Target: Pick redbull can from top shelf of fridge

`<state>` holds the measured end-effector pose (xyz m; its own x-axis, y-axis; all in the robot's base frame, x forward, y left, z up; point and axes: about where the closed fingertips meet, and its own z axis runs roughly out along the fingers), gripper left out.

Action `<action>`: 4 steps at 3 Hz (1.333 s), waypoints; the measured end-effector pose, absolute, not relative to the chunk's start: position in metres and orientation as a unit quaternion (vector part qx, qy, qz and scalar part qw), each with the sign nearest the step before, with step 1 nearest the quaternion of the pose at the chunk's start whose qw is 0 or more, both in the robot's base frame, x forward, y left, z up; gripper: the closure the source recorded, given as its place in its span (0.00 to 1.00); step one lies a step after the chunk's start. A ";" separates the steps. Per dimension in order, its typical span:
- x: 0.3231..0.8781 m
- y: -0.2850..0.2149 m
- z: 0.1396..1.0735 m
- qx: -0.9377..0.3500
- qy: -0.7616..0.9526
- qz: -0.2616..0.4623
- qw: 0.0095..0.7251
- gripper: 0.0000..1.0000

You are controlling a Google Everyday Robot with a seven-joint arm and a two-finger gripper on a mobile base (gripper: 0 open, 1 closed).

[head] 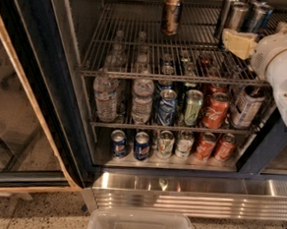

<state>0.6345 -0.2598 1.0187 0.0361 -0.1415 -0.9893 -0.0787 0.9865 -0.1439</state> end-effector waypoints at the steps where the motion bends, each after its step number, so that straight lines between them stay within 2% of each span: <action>1: 0.637 -0.262 1.016 -0.079 0.696 -0.023 0.714 0.06; 2: 0.637 -0.262 1.016 -0.079 0.696 -0.023 0.714 0.08; 3: 0.640 -0.257 1.019 -0.086 0.691 -0.021 0.718 0.26; 4: 0.656 -0.260 1.027 -0.087 0.677 -0.030 0.730 0.34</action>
Offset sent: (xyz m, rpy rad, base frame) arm 0.0026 -0.0017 -0.0025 -0.0017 0.0052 -0.0023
